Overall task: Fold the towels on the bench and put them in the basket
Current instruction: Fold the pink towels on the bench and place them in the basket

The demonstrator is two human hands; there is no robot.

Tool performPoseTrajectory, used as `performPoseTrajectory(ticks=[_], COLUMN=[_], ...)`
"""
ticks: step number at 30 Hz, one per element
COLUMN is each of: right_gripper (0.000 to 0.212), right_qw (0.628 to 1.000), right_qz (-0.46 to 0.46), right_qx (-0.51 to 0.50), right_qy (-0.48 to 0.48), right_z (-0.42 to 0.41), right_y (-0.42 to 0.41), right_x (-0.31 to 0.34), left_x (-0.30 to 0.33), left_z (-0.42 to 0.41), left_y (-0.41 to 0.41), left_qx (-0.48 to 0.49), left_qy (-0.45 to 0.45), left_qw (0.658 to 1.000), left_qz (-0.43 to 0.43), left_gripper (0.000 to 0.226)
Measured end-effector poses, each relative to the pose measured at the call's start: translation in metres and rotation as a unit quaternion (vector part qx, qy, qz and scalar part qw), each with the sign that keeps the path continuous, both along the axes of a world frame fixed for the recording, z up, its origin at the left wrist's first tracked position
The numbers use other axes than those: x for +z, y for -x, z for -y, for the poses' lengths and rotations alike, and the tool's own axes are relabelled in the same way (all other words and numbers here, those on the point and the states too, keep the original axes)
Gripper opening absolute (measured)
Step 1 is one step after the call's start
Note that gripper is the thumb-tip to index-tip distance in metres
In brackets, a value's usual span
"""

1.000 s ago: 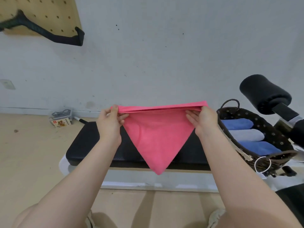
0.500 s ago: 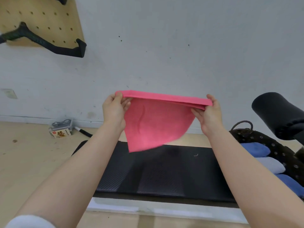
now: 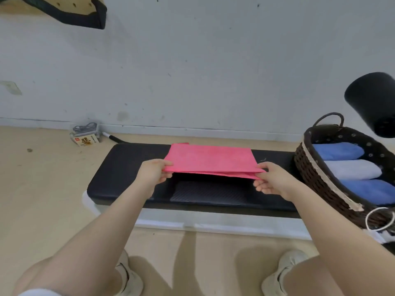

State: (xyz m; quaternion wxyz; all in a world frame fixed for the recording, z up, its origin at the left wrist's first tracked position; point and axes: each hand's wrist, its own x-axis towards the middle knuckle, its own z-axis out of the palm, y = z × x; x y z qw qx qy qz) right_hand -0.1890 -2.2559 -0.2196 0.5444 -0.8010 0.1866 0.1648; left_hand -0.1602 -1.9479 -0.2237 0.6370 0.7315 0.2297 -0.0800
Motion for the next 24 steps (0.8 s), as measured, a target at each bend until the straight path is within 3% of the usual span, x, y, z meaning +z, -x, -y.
performPoseTrajectory(ticks=[5, 7, 9, 11, 16, 18, 20, 24], right_gripper=[0.016, 0.015, 0.011, 0.023, 0.006, 0.009, 0.012, 0.021], right_qw=[0.996, 0.997, 0.986, 0.97, 0.989, 0.976, 0.971, 0.978], right_qz=[0.048, 0.014, -0.043, -0.074, 0.082, 0.145, 0.174, 0.19], right_qx=[0.017, 0.067, 0.159, 0.218, 0.098, 0.089, 0.076, 0.077], right_qy=[-0.079, -0.048, 0.027, 0.082, 0.077, 0.137, 0.144, 0.049], right_z=[-0.003, 0.001, 0.007, 0.011, 0.008, 0.01, 0.016, 0.021], right_y=[0.027, 0.039, 0.052, 0.064, 0.081, 0.081, 0.08, 0.078], right_x=[-0.014, -0.017, -0.024, -0.032, -0.035, -0.035, -0.032, -0.014], left_x=[-0.024, -0.028, -0.033, -0.039, -0.047, -0.043, -0.036, -0.025], left_z=[-0.019, -0.026, -0.029, -0.03, -0.032, -0.035, -0.037, -0.033], left_y=[0.029, 0.038, 0.047, 0.054, 0.065, 0.066, 0.069, 0.074], left_qx=[-0.053, -0.12, -0.183, -0.224, -0.229, -0.234, -0.277, -0.313], left_qy=[-0.107, -0.185, -0.272, -0.342, -0.386, -0.422, -0.386, -0.239], left_qw=[0.993, 0.975, 0.944, 0.911, 0.888, 0.864, 0.861, 0.904], left_qz=[0.023, 0.028, 0.031, 0.048, 0.101, 0.142, 0.181, 0.166], left_gripper=[0.015, 0.013, 0.026, 0.028, 0.016, 0.018, 0.024, 0.032])
